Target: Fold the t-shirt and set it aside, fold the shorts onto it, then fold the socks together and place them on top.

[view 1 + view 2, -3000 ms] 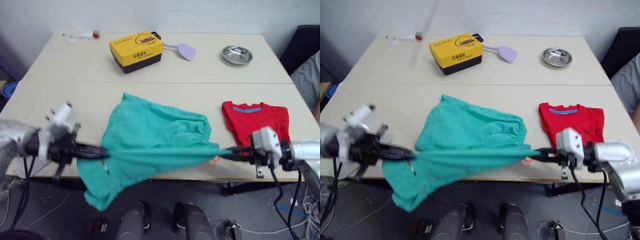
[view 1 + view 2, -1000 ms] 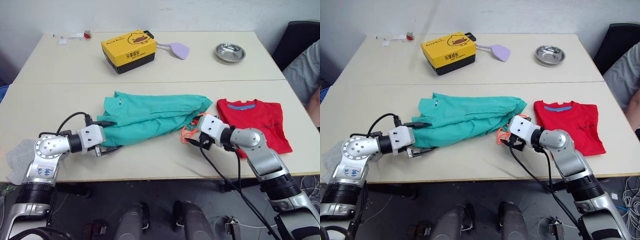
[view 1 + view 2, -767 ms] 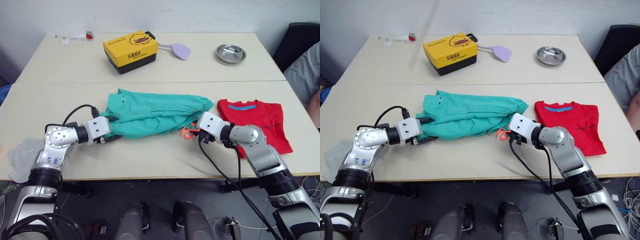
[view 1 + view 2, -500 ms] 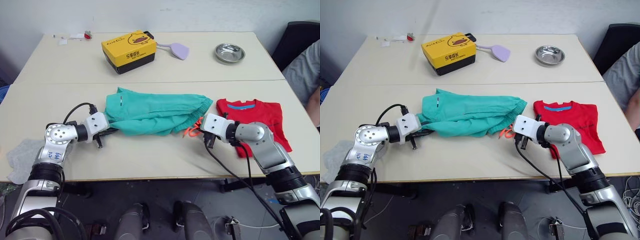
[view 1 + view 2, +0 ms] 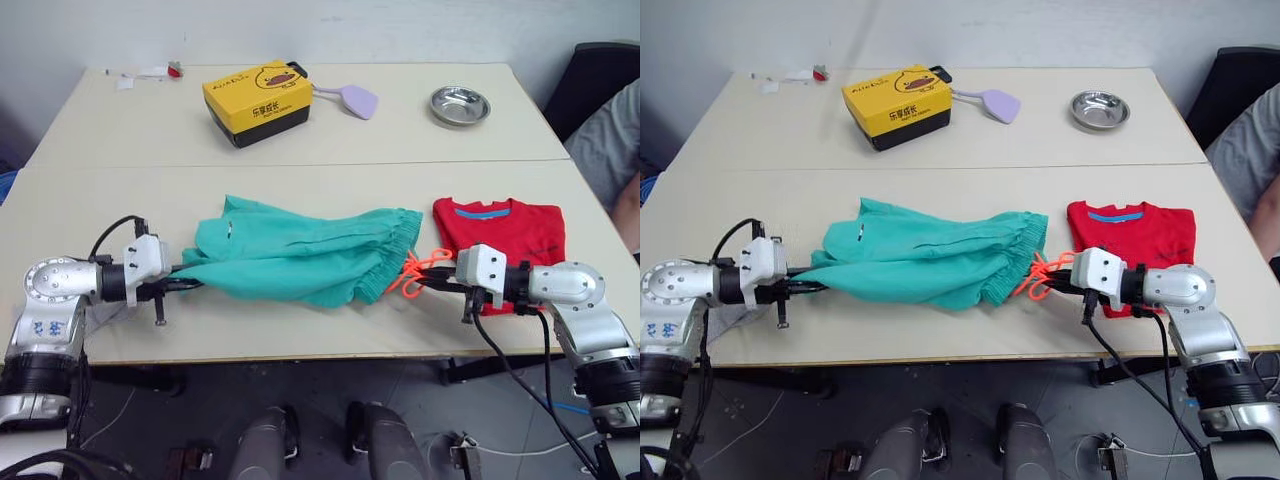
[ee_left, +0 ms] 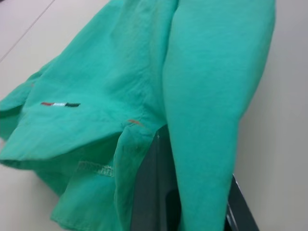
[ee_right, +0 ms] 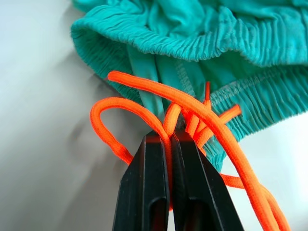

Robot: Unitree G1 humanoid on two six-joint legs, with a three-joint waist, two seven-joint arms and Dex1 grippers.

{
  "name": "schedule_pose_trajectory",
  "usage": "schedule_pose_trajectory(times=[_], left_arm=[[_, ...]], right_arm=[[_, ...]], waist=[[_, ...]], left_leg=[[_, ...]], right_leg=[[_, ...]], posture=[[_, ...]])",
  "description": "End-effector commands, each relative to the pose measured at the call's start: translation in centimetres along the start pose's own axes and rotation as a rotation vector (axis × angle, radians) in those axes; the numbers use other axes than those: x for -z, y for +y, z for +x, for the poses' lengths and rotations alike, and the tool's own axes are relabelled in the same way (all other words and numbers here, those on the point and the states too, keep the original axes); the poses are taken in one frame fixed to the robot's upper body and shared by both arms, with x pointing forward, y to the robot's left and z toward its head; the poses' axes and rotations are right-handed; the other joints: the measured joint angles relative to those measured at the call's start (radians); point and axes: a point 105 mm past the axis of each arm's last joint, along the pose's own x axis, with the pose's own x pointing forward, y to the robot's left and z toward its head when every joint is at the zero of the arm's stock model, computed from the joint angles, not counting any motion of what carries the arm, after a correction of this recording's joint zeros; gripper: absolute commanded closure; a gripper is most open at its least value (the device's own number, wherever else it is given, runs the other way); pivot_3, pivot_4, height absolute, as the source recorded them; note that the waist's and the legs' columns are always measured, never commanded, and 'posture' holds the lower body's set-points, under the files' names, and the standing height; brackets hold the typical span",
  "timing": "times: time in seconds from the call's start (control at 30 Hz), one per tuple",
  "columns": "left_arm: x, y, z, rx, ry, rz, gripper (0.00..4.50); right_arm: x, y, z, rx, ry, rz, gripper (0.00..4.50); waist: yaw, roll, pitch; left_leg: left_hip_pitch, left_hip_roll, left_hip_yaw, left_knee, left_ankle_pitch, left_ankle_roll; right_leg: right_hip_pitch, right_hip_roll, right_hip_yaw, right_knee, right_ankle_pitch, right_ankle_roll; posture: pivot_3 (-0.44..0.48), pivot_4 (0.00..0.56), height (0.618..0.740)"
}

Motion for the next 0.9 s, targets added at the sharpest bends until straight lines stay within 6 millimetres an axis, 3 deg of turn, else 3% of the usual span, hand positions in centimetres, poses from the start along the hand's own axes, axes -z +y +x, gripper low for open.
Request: schedule_pose_trajectory(times=[0.03, 0.17, 0.3, 0.43, 0.53, 0.7, 0.9], left_arm=[[-1.2, -0.3, -0.5, -0.024, -0.009, 0.035, 4.50], [-1.2, -0.4, 0.5, -0.057, -0.013, 0.011, 4.50], [-1.7, -0.3, 1.6, -0.078, -0.039, -0.015, 4.50], [-1.8, -0.4, 2.1, -0.076, -0.041, -0.026, 4.50], [-1.5, -0.3, 2.0, -0.075, -0.029, -0.036, 4.50], [-1.6, 0.1, 2.2, -0.080, -0.032, -0.049, 4.50], [-1.8, 0.1, 2.7, -0.078, -0.039, -0.060, 4.50]], right_arm=[[0.3, 0.3, -1.5, 0.003, 0.005, 0.112, 4.00], [-0.3, 0.8, -1.8, -0.006, 0.004, 0.198, 2.81], [-3.1, 1.9, -3.7, -0.094, -0.070, 0.346, 1.39], [-5.7, 1.6, -4.2, -0.086, -0.141, 0.273, 1.39], [-8.0, 2.5, -3.4, -0.136, -0.199, 0.137, 1.39], [-6.7, 4.4, -0.1, -0.159, -0.084, 0.029, 1.39], [-4.4, 5.1, 4.5, -0.033, 0.054, -0.056, 1.39]], waist=[[0.003, 0.000, 0.000], [0.003, 0.000, 0.000], [0.005, 0.001, 0.001], [0.004, 0.001, 0.000], [0.002, 0.001, 0.000], [0.004, 0.000, 0.000], [0.005, 0.000, 0.000]], left_leg=[[0.000, 0.000, -0.001, 0.000, 0.000, 0.000], [0.000, 0.000, -0.002, 0.000, 0.000, 0.000], [0.000, 0.000, -0.003, -0.001, -0.003, -0.004], [0.000, 0.000, -0.004, 0.000, -0.003, -0.002], [0.000, 0.000, -0.004, -0.001, -0.005, -0.005], [0.000, 0.000, -0.004, 0.000, -0.005, -0.005], [-0.001, 0.000, -0.003, 0.000, -0.005, -0.006]], right_leg=[[0.000, 0.000, 0.000, 0.000, 0.000, 0.000], [0.000, -0.001, 0.000, 0.000, 0.000, 0.000], [0.000, -0.002, -0.001, -0.001, 0.000, 0.000], [0.001, -0.001, -0.002, -0.001, 0.000, 0.000], [0.001, -0.001, -0.002, -0.002, 0.000, 0.000], [0.001, -0.001, -0.002, -0.002, 0.000, 0.000], [0.000, -0.001, -0.002, -0.002, 0.000, 0.000]], posture=[[0.000, 0.150, 0.740], [0.000, 0.150, 0.740], [0.000, 0.150, 0.740], [0.000, 0.150, 0.740], [0.000, 0.150, 0.740], [0.000, 0.150, 0.740], [0.000, 0.150, 0.740]])
